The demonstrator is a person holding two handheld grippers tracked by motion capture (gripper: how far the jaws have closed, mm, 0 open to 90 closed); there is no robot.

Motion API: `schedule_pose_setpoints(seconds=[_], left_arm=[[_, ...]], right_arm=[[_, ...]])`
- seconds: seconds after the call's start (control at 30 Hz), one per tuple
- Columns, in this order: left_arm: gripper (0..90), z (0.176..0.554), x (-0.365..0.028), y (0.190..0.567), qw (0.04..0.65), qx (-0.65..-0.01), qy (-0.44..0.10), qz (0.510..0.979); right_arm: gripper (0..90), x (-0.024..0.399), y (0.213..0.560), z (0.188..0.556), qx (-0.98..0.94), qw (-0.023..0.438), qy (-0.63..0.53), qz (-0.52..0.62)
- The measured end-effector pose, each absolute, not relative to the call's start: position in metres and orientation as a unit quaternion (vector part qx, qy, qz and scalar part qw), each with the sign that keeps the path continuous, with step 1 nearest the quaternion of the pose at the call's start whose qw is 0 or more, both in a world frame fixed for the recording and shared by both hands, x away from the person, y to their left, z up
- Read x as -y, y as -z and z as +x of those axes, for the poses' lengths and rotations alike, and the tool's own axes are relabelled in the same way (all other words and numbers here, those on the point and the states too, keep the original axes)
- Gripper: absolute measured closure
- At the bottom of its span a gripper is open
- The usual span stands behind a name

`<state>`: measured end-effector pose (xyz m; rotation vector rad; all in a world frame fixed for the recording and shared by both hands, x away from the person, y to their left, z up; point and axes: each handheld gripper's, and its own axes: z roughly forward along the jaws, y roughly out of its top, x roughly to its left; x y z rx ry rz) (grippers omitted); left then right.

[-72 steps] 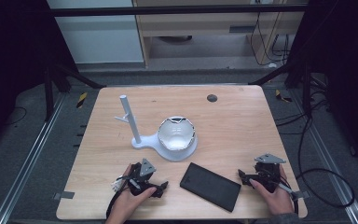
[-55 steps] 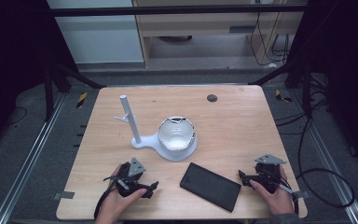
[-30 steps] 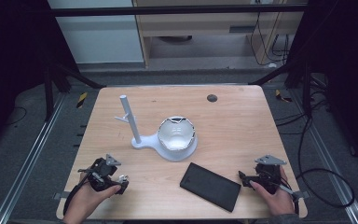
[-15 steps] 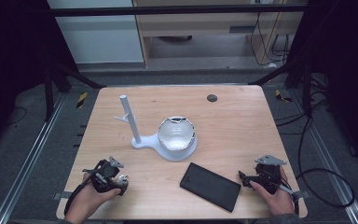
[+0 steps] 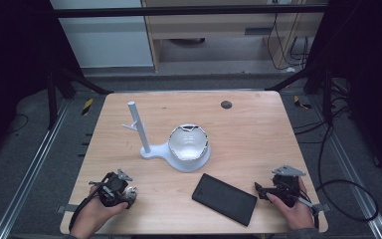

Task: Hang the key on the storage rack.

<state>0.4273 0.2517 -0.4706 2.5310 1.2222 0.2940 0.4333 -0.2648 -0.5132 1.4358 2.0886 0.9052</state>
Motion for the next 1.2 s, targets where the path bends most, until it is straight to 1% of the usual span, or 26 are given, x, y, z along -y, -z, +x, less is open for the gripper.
schedule_pose_setpoints(seconds=[0.1,0.27,0.33,0.43,0.5,1.2], left_arm=[[55.4,0.428,-0.255,0.47,0.162,-0.427,-0.096,0.884],[65.9,0.429,-0.258,0.469,0.162,-0.422,-0.087,0.888],[71.8,0.429,-0.259,0.469,0.159,-0.418,-0.088,0.89],[74.1,0.429,-0.26,0.468,0.16,-0.415,-0.086,0.892],[79.1,0.43,-0.26,0.467,0.16,-0.412,-0.085,0.893],[80.0,0.433,-0.256,0.458,0.159,-0.402,-0.08,0.898]], right_arm=[[2.6,0.265,0.513,0.433,-0.757,0.223,-0.328,0.52],[2.6,0.265,0.513,0.433,-0.756,0.223,-0.328,0.52],[2.6,0.265,0.513,0.433,-0.756,0.223,-0.328,0.52],[2.6,0.265,0.513,0.433,-0.756,0.223,-0.328,0.52],[2.6,0.265,0.513,0.433,-0.756,0.223,-0.328,0.52],[2.6,0.265,0.513,0.433,-0.756,0.223,-0.328,0.52]])
